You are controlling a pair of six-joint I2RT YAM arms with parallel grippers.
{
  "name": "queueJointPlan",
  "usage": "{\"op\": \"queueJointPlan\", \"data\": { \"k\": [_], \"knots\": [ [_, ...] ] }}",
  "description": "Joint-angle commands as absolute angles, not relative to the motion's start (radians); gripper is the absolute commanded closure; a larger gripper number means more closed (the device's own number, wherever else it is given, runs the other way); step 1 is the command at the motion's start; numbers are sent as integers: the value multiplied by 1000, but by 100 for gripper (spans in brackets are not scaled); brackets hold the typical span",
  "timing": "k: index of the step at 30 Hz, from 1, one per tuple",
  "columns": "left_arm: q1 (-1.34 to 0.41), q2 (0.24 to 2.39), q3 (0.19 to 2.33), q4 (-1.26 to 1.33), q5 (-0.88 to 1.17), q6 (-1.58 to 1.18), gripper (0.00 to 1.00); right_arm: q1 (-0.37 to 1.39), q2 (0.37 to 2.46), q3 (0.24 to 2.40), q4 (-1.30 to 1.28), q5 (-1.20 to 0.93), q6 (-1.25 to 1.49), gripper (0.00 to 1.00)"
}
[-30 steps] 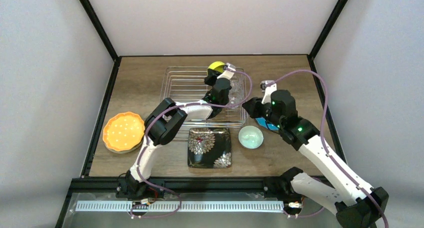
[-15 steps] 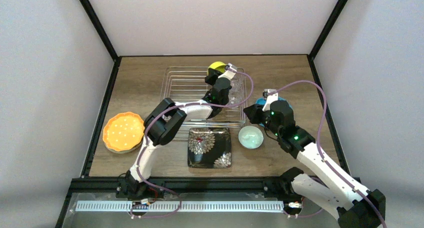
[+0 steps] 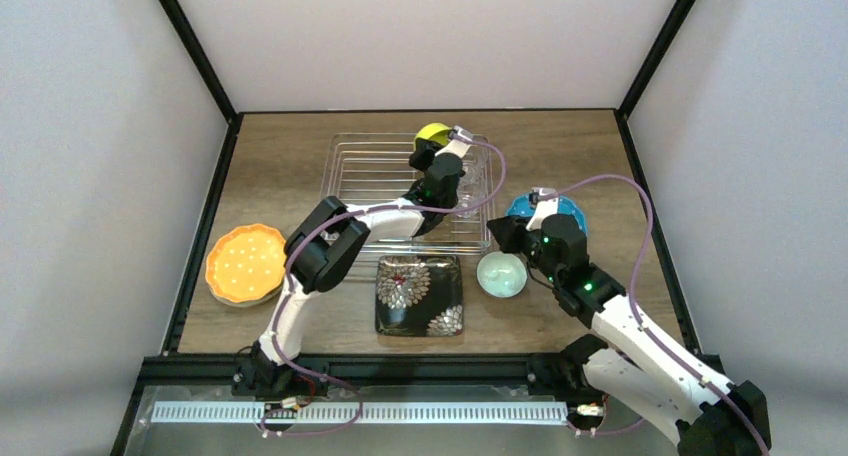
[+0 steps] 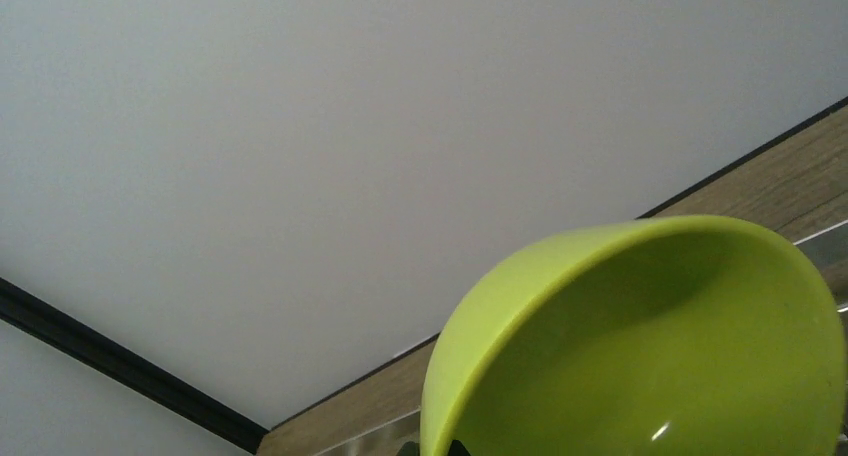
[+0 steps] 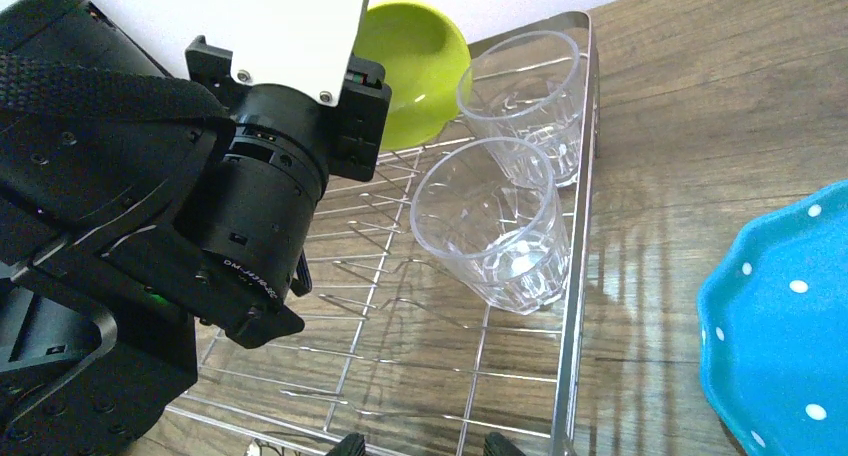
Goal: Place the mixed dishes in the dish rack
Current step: Place the bowl on the dish rack.
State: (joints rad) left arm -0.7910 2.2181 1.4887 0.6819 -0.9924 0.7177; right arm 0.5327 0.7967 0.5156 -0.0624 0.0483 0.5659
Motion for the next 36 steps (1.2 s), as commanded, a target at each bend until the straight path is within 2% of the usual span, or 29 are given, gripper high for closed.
{"op": "queueJointPlan", "data": {
  "k": [1, 11, 15, 36],
  "knots": [
    [-797, 2182, 1486, 579, -1013, 639, 84, 540, 768, 474, 28, 74, 589, 30],
    [-805, 2170, 1483, 551, -1019, 575, 76, 540, 743, 429, 61, 81, 591, 30],
    [-807, 2163, 1481, 540, -1018, 550, 70, 540, 735, 421, 64, 82, 592, 30],
    [-811, 2150, 1477, 553, -1019, 506, 66, 539, 767, 415, 97, 84, 597, 30]
  ]
}}
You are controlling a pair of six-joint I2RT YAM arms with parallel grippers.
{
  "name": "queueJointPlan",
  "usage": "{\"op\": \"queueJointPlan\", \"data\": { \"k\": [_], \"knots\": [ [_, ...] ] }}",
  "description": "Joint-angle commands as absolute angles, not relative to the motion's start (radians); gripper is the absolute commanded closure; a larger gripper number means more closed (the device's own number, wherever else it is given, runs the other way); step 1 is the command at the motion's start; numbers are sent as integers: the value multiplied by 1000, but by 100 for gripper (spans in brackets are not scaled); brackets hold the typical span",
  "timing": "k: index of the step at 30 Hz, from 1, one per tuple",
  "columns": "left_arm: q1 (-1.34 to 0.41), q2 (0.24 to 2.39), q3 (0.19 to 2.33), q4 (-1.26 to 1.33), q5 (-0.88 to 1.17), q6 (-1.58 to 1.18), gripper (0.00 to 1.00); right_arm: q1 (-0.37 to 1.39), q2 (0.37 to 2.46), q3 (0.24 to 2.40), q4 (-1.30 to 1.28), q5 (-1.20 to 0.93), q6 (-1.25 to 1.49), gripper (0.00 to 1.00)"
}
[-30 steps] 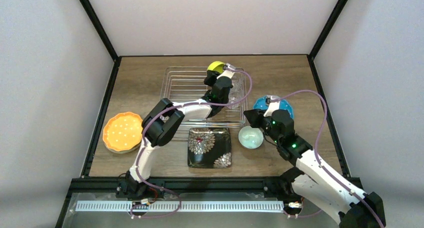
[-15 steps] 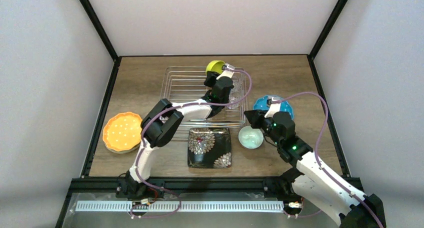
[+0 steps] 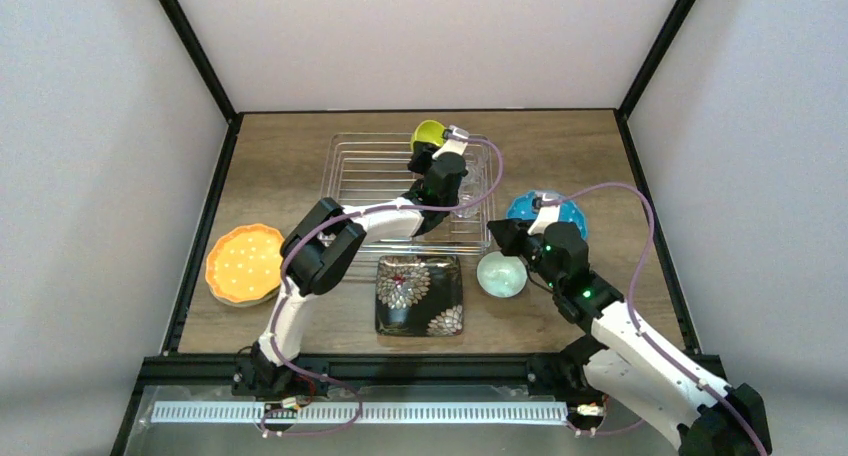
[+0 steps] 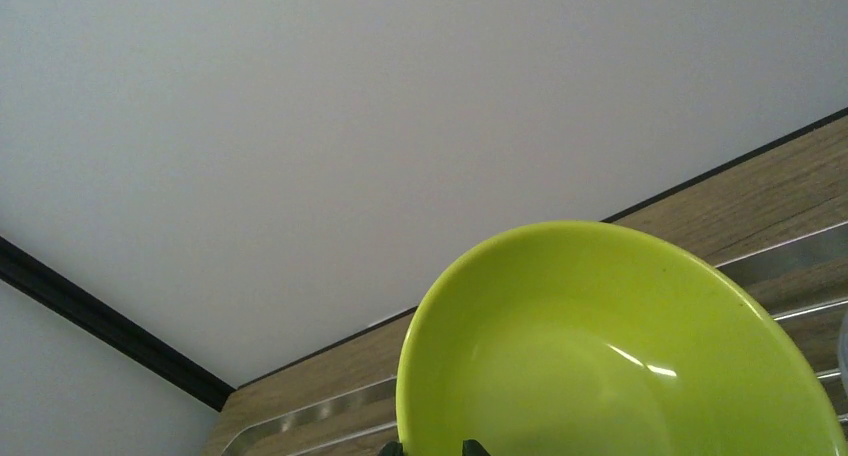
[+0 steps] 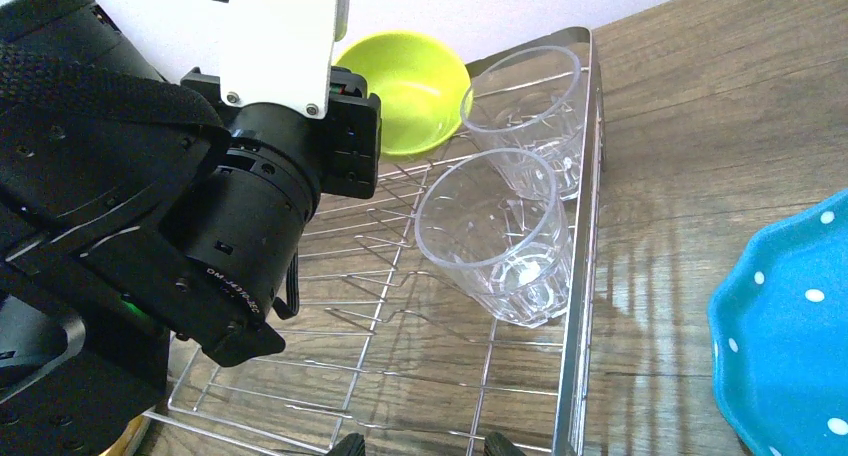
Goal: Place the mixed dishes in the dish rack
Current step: Place the bowl on the dish rack.
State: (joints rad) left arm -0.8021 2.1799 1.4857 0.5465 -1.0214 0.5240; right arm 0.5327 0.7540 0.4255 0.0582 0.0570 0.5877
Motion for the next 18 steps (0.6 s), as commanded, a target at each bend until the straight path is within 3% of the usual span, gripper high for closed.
{"op": "queueJointPlan", "data": {
  "k": [1, 11, 18],
  "knots": [
    [-811, 2149, 1476, 552, -1017, 506, 66, 539, 771, 415, 100, 83, 597, 30],
    [-811, 2135, 1455, 556, -1023, 490, 66, 539, 771, 418, 97, 79, 602, 30],
    [-811, 2094, 1482, 449, -1029, 399, 52, 540, 784, 446, 70, 74, 603, 30]
  ]
}}
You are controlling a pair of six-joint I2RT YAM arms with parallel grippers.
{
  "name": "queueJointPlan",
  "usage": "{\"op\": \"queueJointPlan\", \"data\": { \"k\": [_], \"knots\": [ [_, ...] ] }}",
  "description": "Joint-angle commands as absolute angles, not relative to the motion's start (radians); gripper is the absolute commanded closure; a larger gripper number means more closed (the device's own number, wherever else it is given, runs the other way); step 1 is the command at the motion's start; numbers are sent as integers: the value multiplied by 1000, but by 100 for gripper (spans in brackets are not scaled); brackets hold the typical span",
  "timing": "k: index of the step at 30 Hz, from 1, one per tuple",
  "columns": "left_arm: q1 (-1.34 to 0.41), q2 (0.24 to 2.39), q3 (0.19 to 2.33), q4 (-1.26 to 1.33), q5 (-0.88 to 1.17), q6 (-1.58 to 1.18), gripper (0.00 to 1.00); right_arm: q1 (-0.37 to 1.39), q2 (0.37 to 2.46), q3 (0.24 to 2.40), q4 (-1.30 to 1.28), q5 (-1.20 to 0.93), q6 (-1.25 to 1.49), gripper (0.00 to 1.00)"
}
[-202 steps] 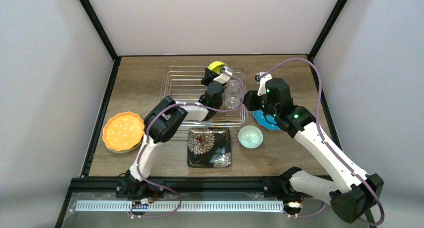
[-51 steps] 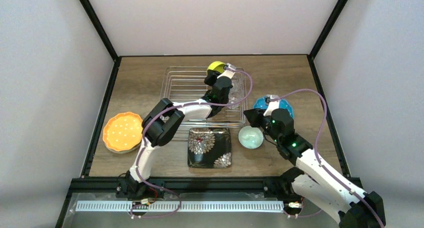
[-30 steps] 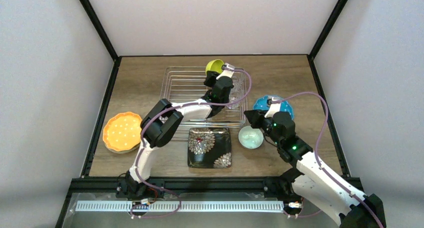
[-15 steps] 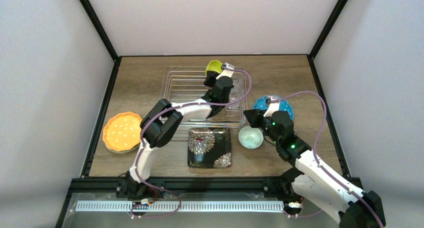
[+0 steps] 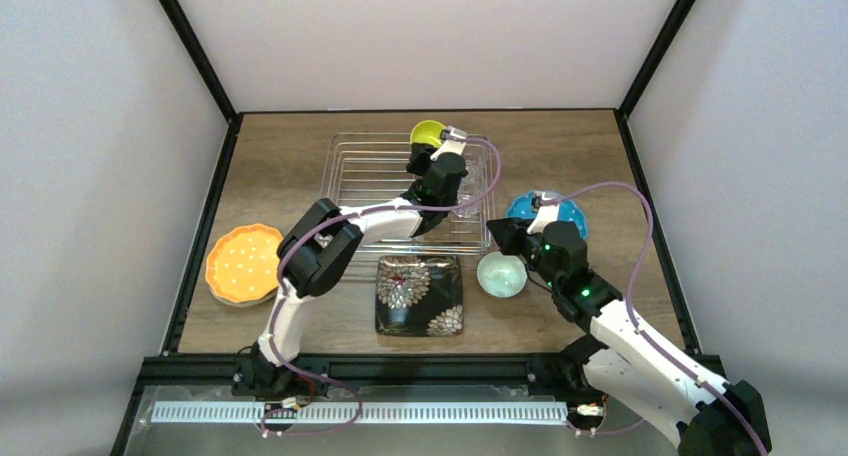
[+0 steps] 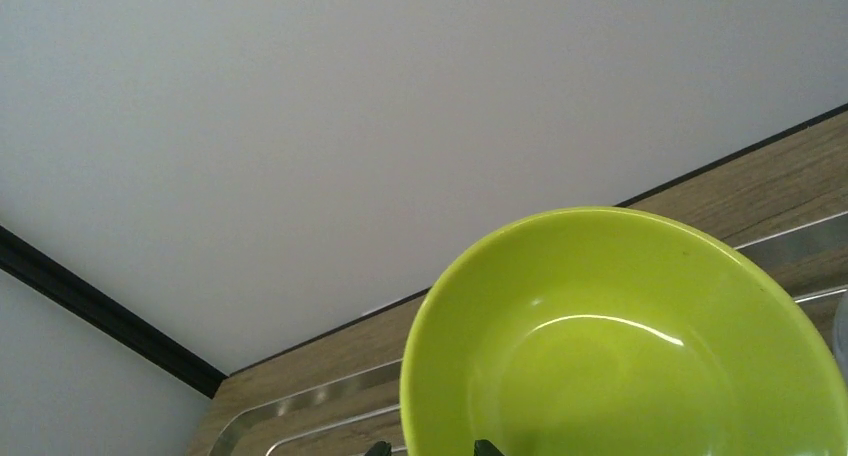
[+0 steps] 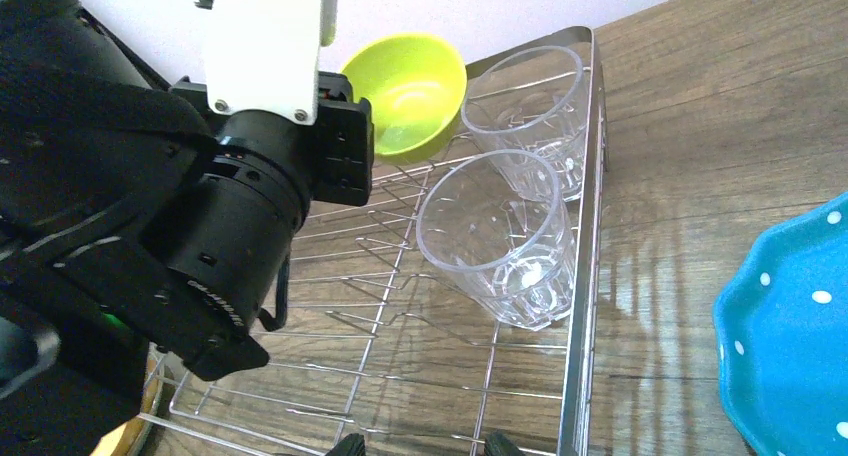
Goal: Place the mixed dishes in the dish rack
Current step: Place the bowl on the dish rack.
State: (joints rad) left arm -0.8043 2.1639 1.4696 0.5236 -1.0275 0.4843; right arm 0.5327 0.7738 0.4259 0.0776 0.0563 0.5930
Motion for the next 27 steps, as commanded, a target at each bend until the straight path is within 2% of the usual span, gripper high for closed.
{"op": "queueJointPlan", "data": {
  "k": [1, 6, 14, 19, 24, 27],
  "knots": [
    [-811, 2085, 1486, 416, -1027, 377, 50, 540, 787, 454, 63, 74, 602, 30],
    [-811, 2044, 1506, 316, -1001, 292, 42, 538, 801, 488, 20, 78, 598, 30],
    [-811, 2017, 1526, 250, -991, 258, 38, 540, 829, 538, -48, 75, 606, 30],
    [-810, 1999, 1577, 117, -974, 188, 27, 539, 851, 595, -106, 75, 615, 30],
    [-787, 1975, 1711, -180, -903, -68, 14, 539, 907, 704, -182, 88, 599, 30],
    [-756, 1963, 1796, -323, -846, -205, 3, 540, 952, 780, -216, 90, 586, 29]
  ]
}}
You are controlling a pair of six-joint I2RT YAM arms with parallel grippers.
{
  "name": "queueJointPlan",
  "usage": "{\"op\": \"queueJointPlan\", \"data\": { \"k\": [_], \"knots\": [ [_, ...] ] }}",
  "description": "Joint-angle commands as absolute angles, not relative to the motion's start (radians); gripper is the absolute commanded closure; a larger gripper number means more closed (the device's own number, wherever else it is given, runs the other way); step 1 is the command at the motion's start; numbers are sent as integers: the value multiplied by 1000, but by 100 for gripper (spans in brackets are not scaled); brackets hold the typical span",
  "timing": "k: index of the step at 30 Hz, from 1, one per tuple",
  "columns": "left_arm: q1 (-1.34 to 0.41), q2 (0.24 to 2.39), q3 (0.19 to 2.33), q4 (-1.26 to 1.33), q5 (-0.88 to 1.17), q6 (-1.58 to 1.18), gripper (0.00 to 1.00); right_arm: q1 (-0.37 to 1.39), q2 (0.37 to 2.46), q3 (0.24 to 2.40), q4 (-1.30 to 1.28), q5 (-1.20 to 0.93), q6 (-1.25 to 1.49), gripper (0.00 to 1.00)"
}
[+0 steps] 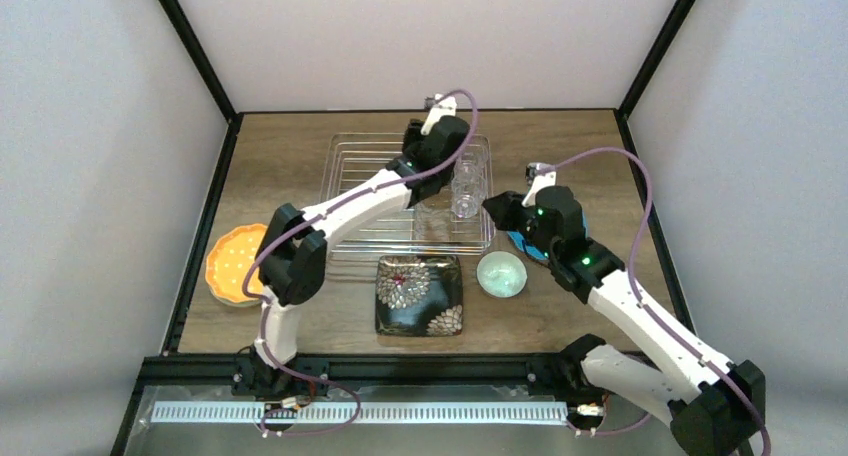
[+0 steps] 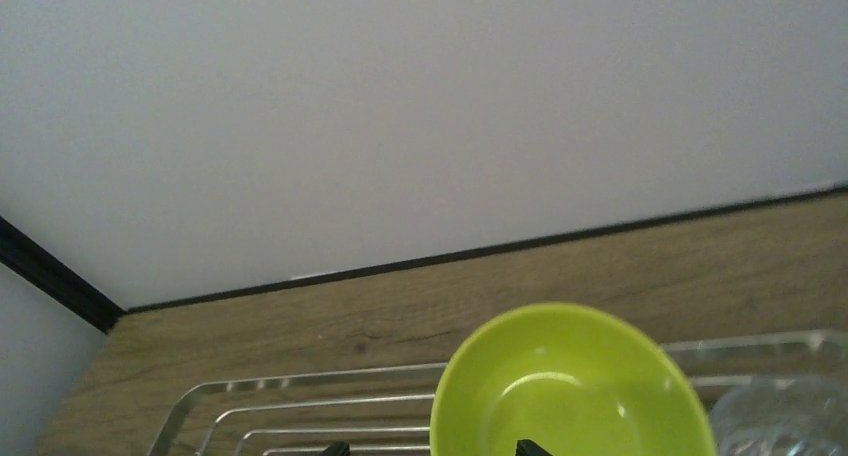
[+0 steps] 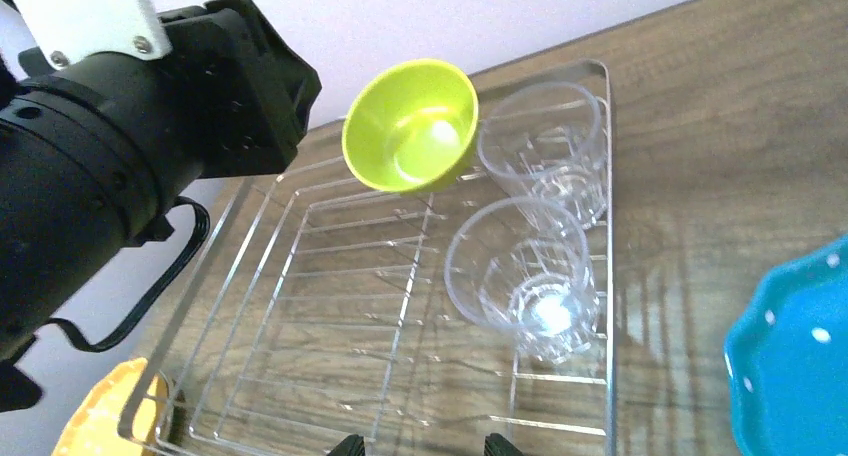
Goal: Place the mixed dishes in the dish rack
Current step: Place the bowl on the dish rack, then move the dish rack to the center of the board.
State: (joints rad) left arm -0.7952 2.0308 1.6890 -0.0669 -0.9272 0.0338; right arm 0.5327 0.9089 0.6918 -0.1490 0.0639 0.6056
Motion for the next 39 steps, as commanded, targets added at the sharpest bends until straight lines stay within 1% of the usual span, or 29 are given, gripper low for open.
{"op": "queueJointPlan", "data": {
  "k": [1, 4, 7, 10, 14, 19, 23, 27, 32, 39],
  "knots": [
    [-743, 1960, 1815, -374, -825, -240, 1, 539, 966, 803, -225, 91, 582, 29],
    [-692, 1956, 1867, -472, -748, -327, 0, 540, 1016, 858, -238, 87, 577, 29],
    [-612, 1934, 1866, -530, -628, -441, 0, 539, 1056, 906, -238, 87, 571, 29],
    [-520, 1909, 1842, -541, -468, -514, 0, 537, 1108, 952, -235, 102, 555, 24],
    [-455, 1915, 1837, -546, -352, -531, 0, 532, 1206, 1037, -228, 111, 513, 18],
    [-425, 1940, 1839, -554, -245, -489, 0, 465, 1357, 1164, -246, 69, 491, 17],
    [-425, 1948, 1829, -545, -170, -450, 0, 374, 1419, 1190, -203, -28, 512, 17],
    [-424, 1949, 1808, -539, -118, -413, 0, 315, 1498, 1240, -198, -78, 508, 17],
    [-425, 1964, 1803, -539, -75, -372, 0, 311, 1592, 1328, -215, -108, 483, 17],
    [-426, 1992, 1802, -525, -44, -345, 0, 312, 1670, 1377, -223, -121, 467, 16]
  ]
}}
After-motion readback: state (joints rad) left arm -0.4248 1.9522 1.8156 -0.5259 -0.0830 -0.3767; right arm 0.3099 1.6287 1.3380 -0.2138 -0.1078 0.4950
